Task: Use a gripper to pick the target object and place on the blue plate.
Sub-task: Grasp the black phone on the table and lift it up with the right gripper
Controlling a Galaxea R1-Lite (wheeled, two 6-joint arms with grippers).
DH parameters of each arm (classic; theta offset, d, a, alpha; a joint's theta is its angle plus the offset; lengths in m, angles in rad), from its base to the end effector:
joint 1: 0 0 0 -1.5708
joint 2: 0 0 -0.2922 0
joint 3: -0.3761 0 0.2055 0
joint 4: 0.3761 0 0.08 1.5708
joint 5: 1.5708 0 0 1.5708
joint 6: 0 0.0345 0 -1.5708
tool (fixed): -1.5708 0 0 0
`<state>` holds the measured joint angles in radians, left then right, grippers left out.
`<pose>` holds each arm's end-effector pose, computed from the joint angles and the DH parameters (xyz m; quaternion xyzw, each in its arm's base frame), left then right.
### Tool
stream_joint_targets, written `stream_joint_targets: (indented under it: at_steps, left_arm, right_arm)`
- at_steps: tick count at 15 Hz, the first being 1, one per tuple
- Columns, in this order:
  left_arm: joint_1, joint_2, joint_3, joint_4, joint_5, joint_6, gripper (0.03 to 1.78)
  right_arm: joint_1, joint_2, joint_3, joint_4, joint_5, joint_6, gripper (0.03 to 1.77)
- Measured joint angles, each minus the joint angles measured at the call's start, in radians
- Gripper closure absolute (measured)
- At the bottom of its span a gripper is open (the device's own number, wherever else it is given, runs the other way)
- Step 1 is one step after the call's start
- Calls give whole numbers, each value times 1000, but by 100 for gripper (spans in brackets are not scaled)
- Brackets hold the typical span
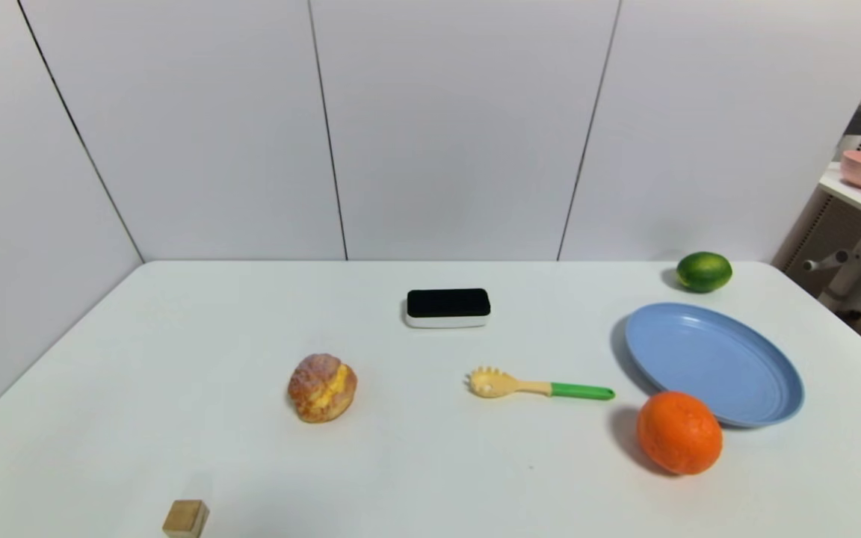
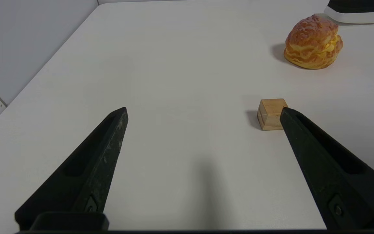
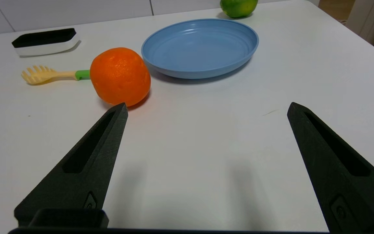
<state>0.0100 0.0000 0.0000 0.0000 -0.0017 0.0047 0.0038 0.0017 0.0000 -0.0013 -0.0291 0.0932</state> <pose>0.0134 0.0001 0.0755 0.0023 0.0000 0.0041 1.0000 0.0136 -0.0010 0.0756 0.0466 -0.0004 -0.0126 0.9988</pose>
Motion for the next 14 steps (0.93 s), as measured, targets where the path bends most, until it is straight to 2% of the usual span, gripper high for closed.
stream_joint_targets:
  at_steps: [3, 5, 10, 12, 14]
  left_arm:
    - [-1, 0, 0, 0, 0, 0, 12]
    - [0, 0, 0, 0, 0, 0, 12]
    - [-1, 0, 0, 0, 0, 0, 12]
    - [-1, 0, 0, 0, 0, 0, 12]
    - [0, 0, 0, 0, 0, 0, 12]
  right_arm:
    - [0, 11, -2, -18, 0, -3, 10]
    - [1, 69, -25, -77, 5, -9, 10]
    - [37, 394, -167, -317, 14, -23, 10]
    - [63, 558, -290, -352, 24, -35, 10]
    - [94, 716, -436, -338, 59, -60, 10]
